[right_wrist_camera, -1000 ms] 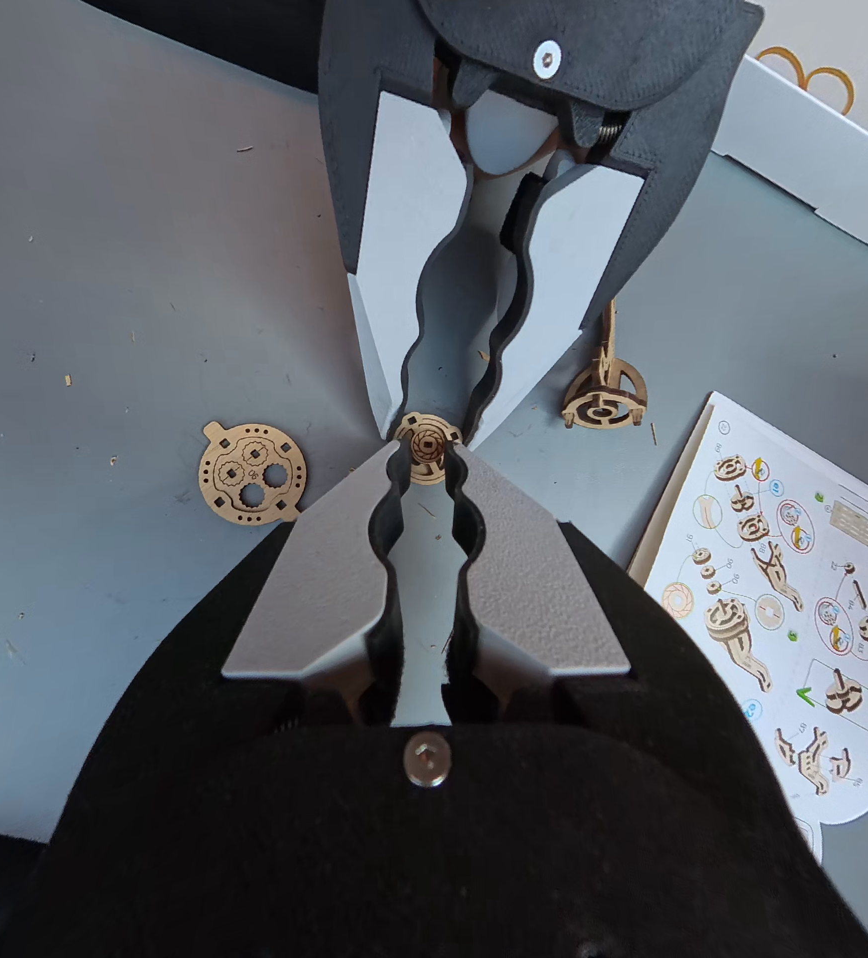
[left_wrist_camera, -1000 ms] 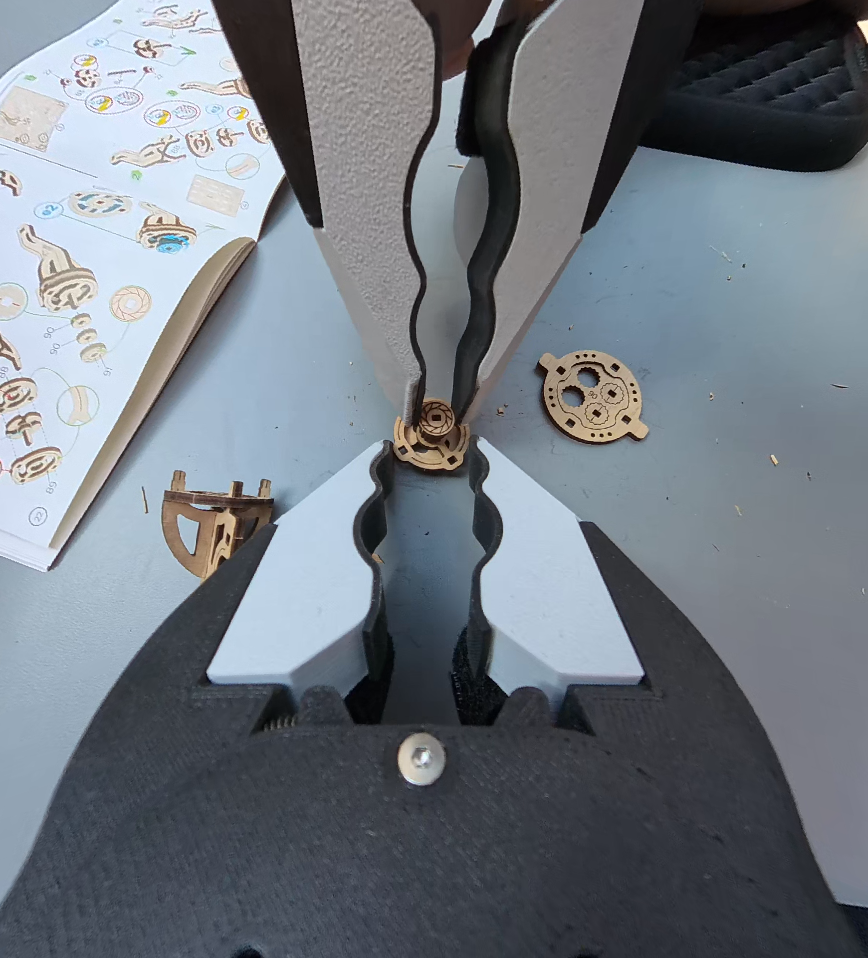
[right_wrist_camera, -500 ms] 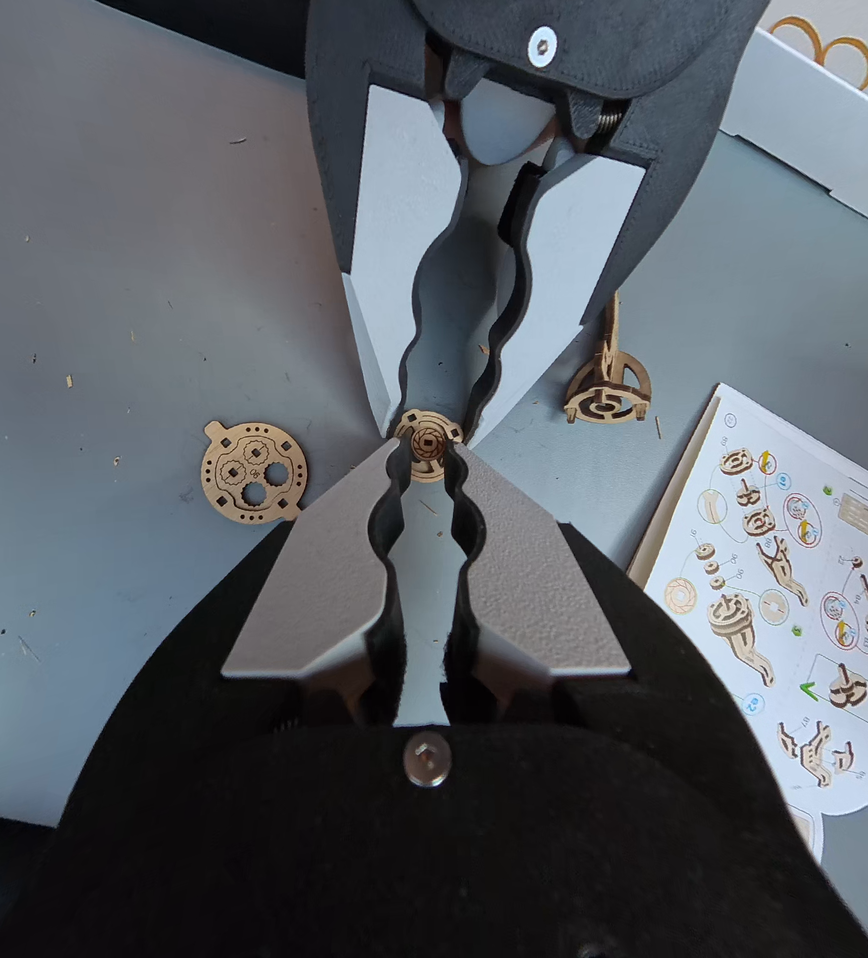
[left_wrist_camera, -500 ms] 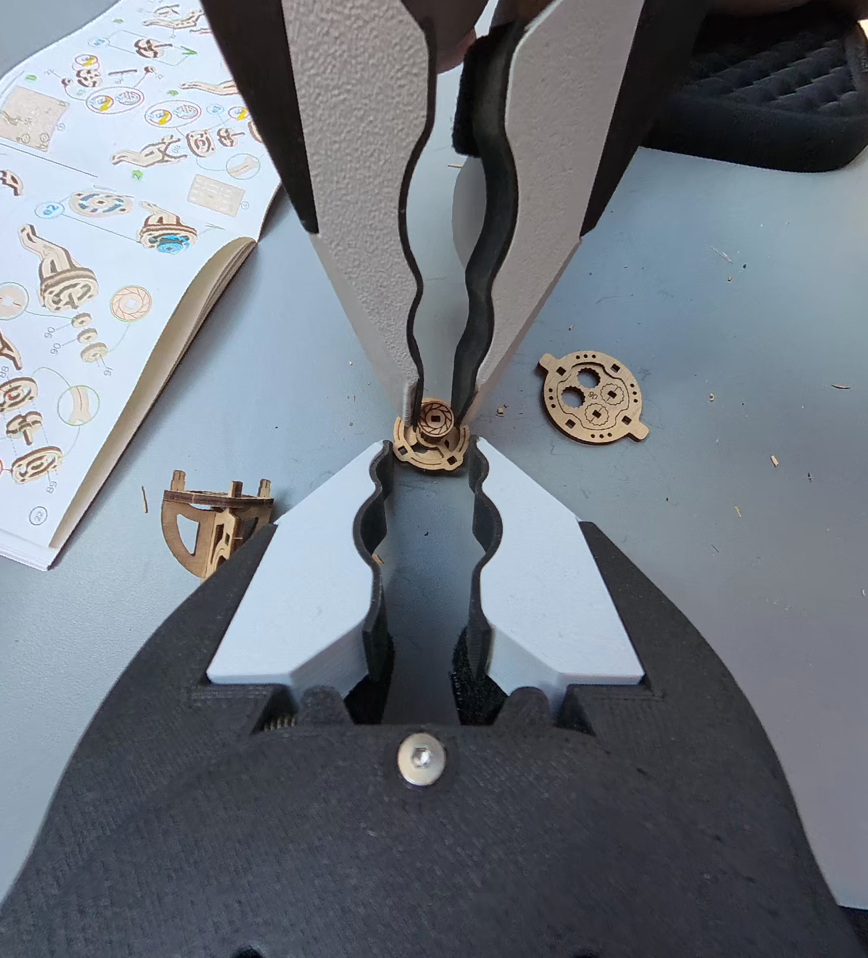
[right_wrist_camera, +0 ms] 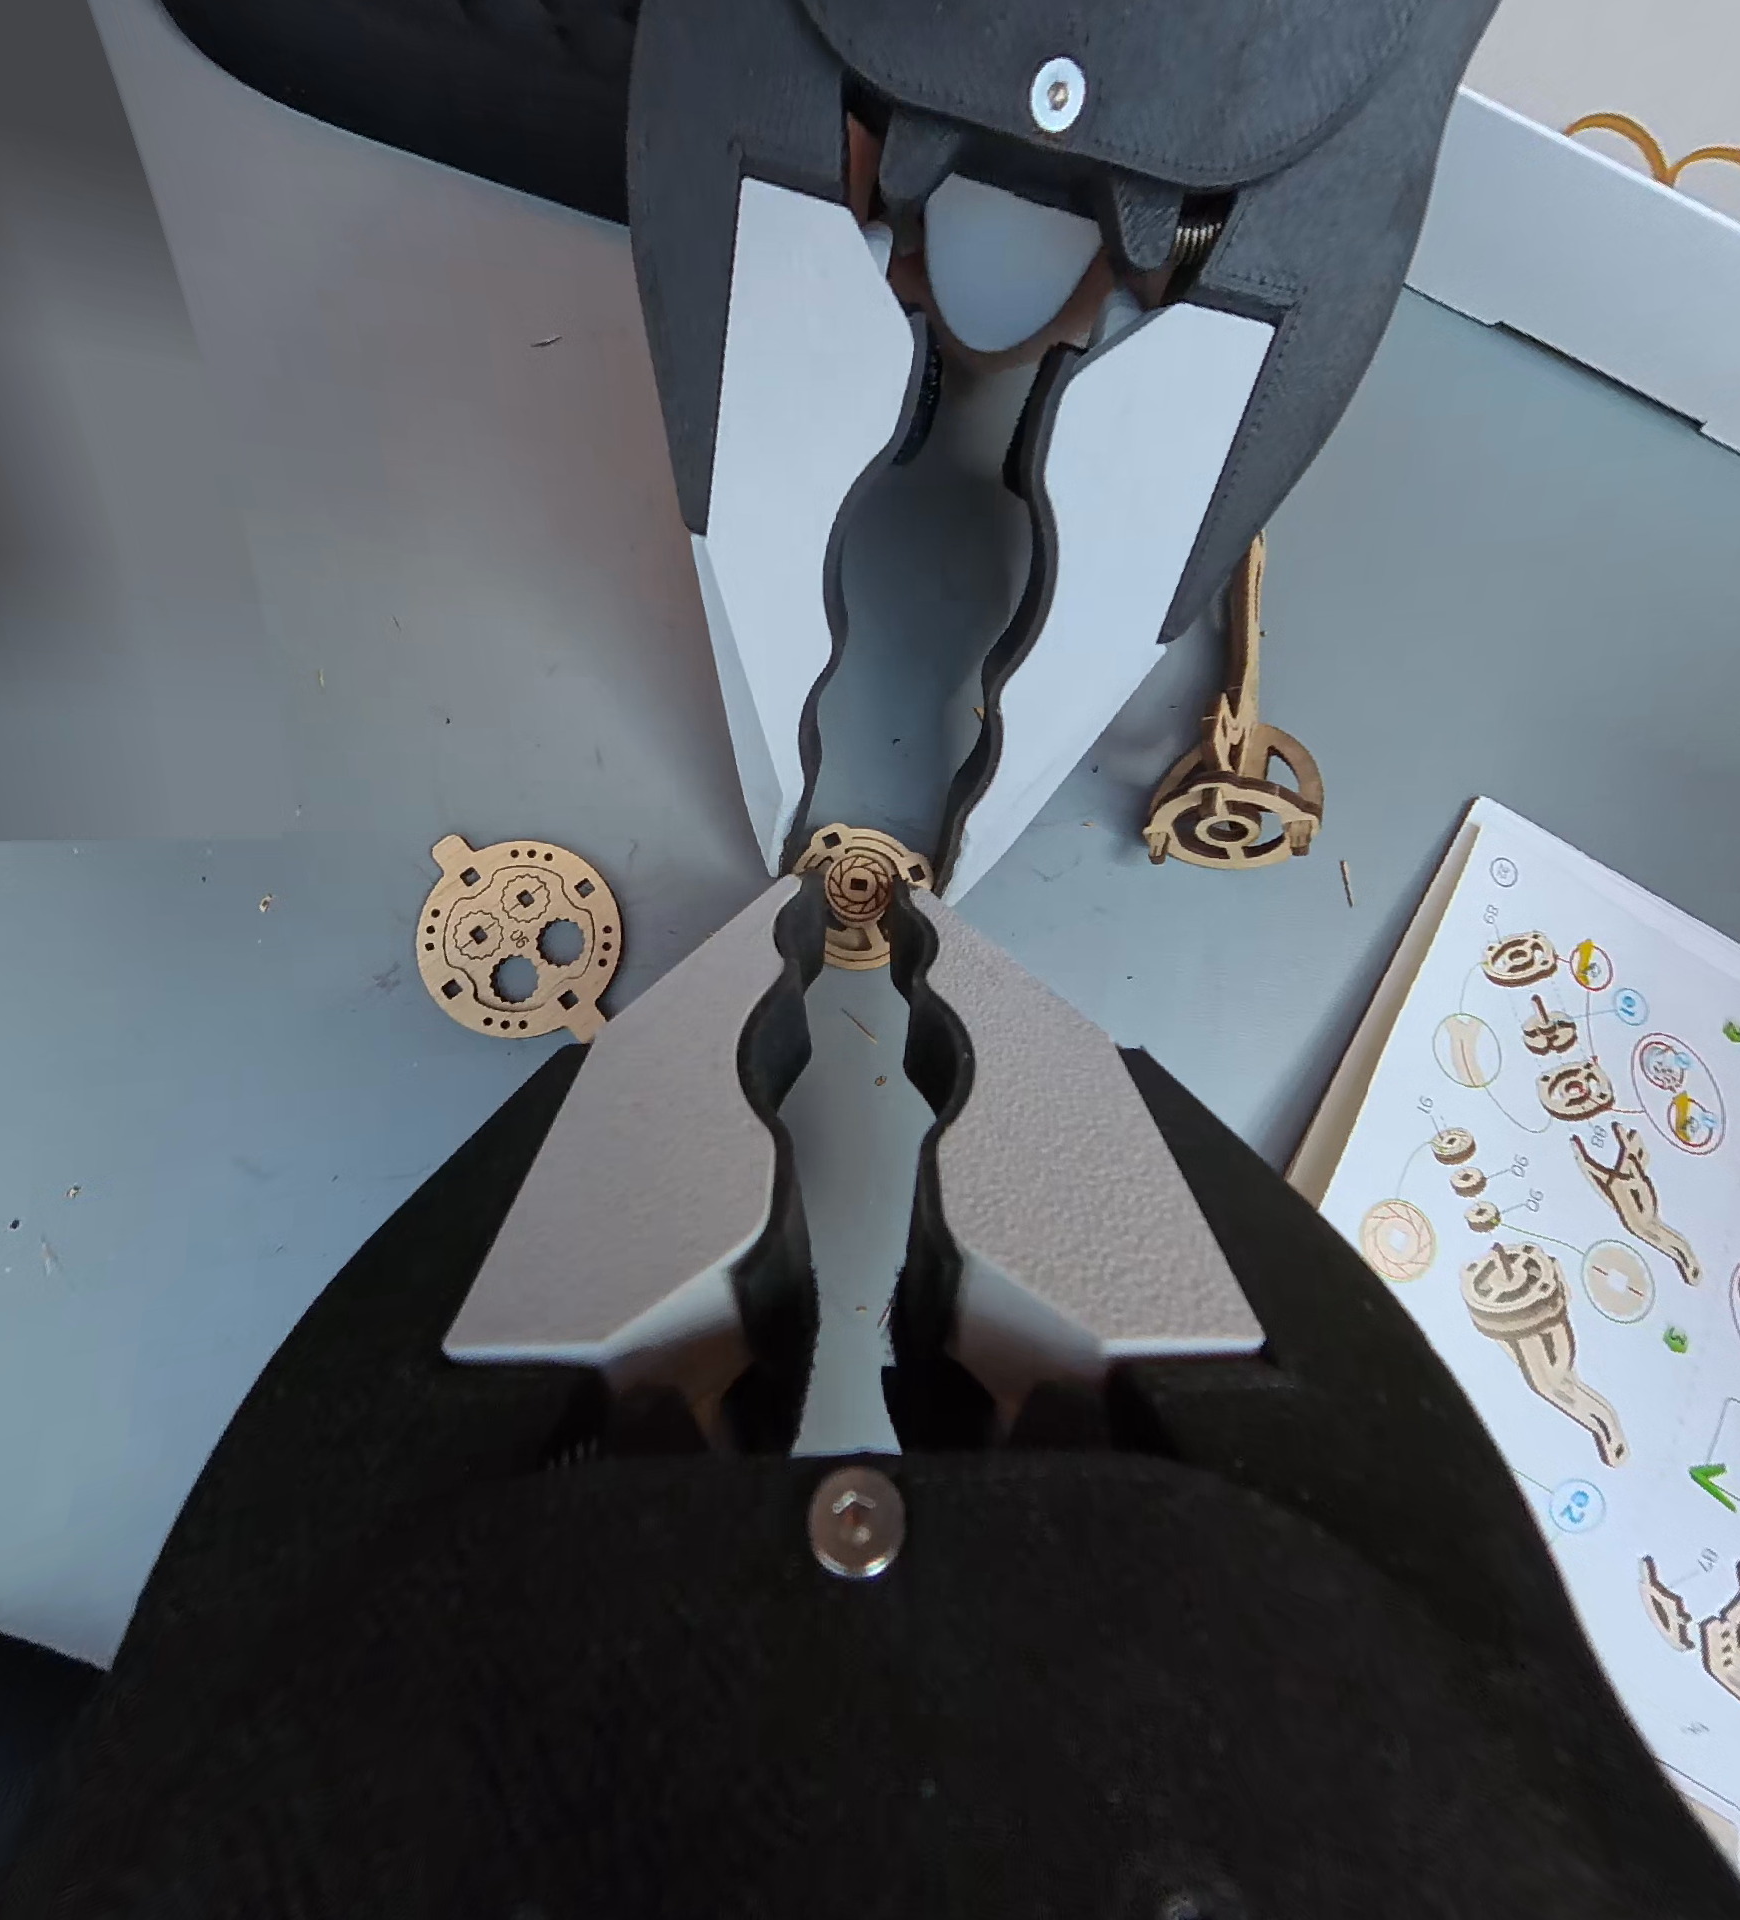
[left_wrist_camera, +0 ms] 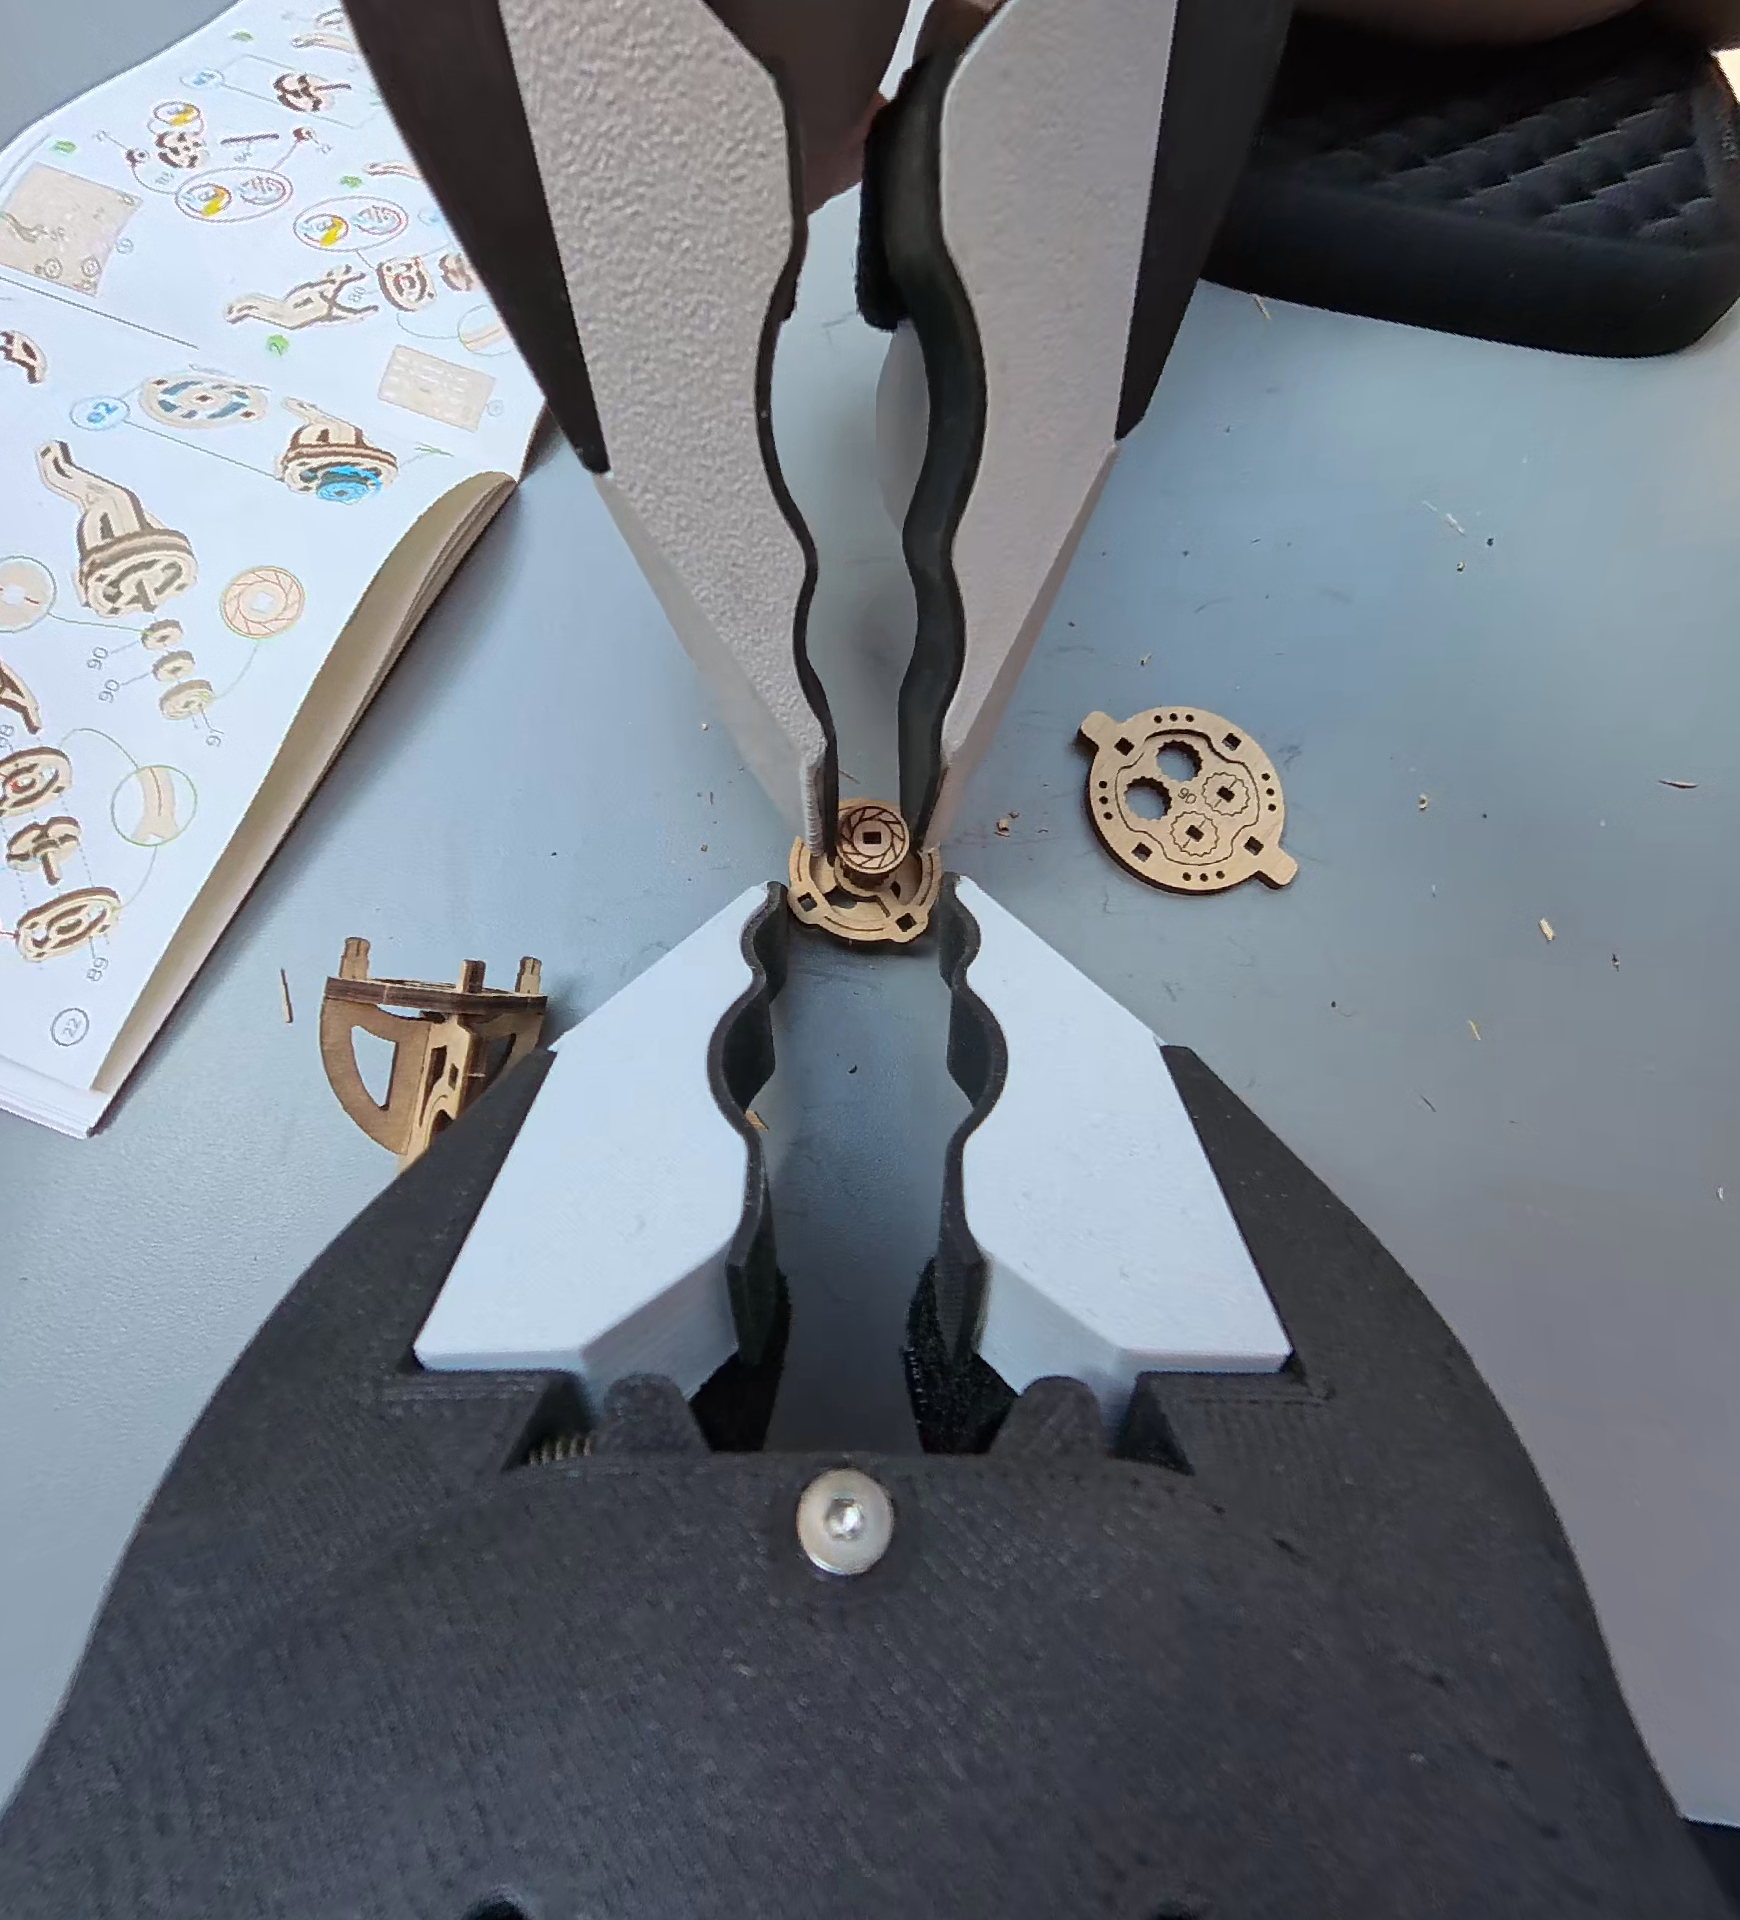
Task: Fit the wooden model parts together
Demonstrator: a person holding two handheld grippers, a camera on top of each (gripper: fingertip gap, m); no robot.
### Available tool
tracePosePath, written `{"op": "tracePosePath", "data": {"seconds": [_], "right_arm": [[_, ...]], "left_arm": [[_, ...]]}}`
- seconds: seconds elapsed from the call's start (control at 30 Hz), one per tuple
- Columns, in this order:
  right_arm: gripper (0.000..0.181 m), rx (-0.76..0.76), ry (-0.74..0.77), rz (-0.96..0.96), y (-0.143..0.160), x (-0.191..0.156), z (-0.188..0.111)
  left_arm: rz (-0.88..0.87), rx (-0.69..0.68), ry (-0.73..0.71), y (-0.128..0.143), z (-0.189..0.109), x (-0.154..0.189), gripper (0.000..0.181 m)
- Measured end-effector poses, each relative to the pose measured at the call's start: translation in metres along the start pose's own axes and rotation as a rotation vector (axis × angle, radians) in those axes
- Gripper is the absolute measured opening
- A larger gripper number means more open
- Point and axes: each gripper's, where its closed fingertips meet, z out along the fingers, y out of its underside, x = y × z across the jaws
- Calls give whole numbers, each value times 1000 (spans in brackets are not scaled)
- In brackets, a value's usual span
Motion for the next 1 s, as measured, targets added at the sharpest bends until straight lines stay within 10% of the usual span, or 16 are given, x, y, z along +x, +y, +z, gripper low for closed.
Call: {"op": "tracePosePath", "data": {"seconds": [0.7,1.0], "right_arm": [[12,0,31,-14,0,0,0],[12,17,27,-12,0,0,-1]], "left_arm": [[-279,92,46,-12,-8,-18,35],[-425,113,216,-15,-7,-3,8]]}}
